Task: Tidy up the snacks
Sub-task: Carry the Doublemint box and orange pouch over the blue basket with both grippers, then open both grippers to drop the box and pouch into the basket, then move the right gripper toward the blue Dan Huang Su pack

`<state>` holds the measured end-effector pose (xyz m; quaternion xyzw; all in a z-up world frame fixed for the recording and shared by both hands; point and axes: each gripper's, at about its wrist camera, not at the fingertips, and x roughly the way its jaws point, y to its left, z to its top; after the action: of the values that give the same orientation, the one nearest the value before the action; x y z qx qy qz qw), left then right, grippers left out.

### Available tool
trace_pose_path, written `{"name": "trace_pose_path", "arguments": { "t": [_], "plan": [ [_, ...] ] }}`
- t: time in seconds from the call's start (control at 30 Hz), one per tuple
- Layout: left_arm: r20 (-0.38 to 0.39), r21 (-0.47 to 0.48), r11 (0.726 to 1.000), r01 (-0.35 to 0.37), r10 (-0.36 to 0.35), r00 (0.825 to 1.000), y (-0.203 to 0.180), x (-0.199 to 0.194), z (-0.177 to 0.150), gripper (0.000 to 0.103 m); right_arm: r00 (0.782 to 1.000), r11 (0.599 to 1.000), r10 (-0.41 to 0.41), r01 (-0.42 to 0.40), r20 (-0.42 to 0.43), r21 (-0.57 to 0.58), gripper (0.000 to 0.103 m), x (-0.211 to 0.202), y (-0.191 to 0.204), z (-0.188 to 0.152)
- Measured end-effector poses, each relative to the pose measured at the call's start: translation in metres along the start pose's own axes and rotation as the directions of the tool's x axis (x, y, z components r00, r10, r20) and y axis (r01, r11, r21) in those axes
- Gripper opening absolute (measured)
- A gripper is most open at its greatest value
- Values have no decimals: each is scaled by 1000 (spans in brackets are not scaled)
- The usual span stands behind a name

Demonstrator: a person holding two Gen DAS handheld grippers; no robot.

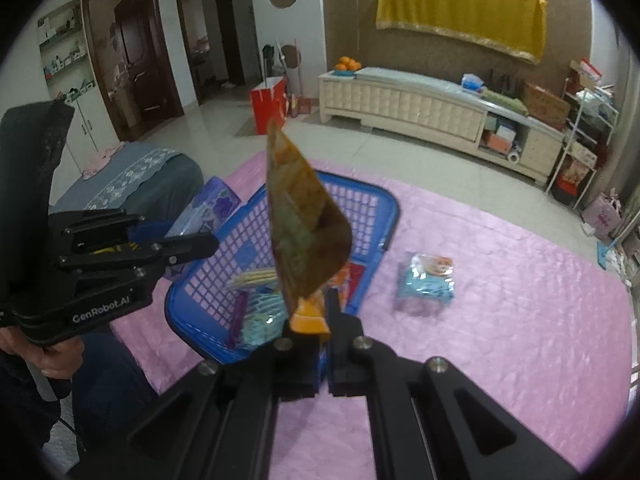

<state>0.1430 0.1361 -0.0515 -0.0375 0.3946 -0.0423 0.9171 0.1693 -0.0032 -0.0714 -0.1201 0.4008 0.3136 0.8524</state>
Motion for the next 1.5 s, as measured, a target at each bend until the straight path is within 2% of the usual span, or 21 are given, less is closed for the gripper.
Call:
{"name": "trace_pose_path", "arguments": {
  "t": [0.33, 0.53, 0.67, 0.7, 0.77, 0.8, 0.87, 0.93, 1.2, 1.5],
  "plan": [
    [-20, -57, 998, -8, 7, 1000, 25, 5, -17, 20, 990, 1000, 10, -14, -141, -26, 5, 40, 21, -12],
    [-28, -64, 998, -4, 2, 1000, 26, 4, -23, 20, 980, 1000, 17, -16, -200, 6, 5, 50, 19, -19],
    [-29, -57, 998, -2, 0, 1000, 23, 2, -23, 20, 973, 1000, -22, 23, -232, 1, 7, 53, 16, -17],
    [-30, -54, 999, -2, 1, 1000, 22, 1, -23, 20, 972, 1000, -27, 29, -233, 6, 9, 53, 15, -17],
    [-33, -48, 999, -4, 2, 999, 18, 2, -23, 20, 972, 1000, -21, 26, -234, 17, 25, 51, 12, -19],
    [-35, -44, 999, -4, 3, 999, 18, 2, -22, 20, 974, 1000, 3, 2, -228, 23, 30, 48, 12, -19],
    [-38, -36, 999, -5, 3, 999, 14, 2, -21, 20, 977, 1000, -16, 17, -214, 6, 61, 44, 14, -19],
    [-40, -33, 999, -7, 6, 999, 12, 2, -21, 20, 982, 999, -48, 45, -181, -19, 70, 37, 18, -19],
    [-51, -25, 1000, -7, 6, 999, 9, 5, -21, 20, 991, 998, -62, 61, -121, -12, 72, 30, 13, -10],
    [-93, -23, 1000, -1, -1, 996, 6, 32, -9, 20, 989, 996, -85, 88, -121, 18, 78, 45, -9, -4]
  ]
}}
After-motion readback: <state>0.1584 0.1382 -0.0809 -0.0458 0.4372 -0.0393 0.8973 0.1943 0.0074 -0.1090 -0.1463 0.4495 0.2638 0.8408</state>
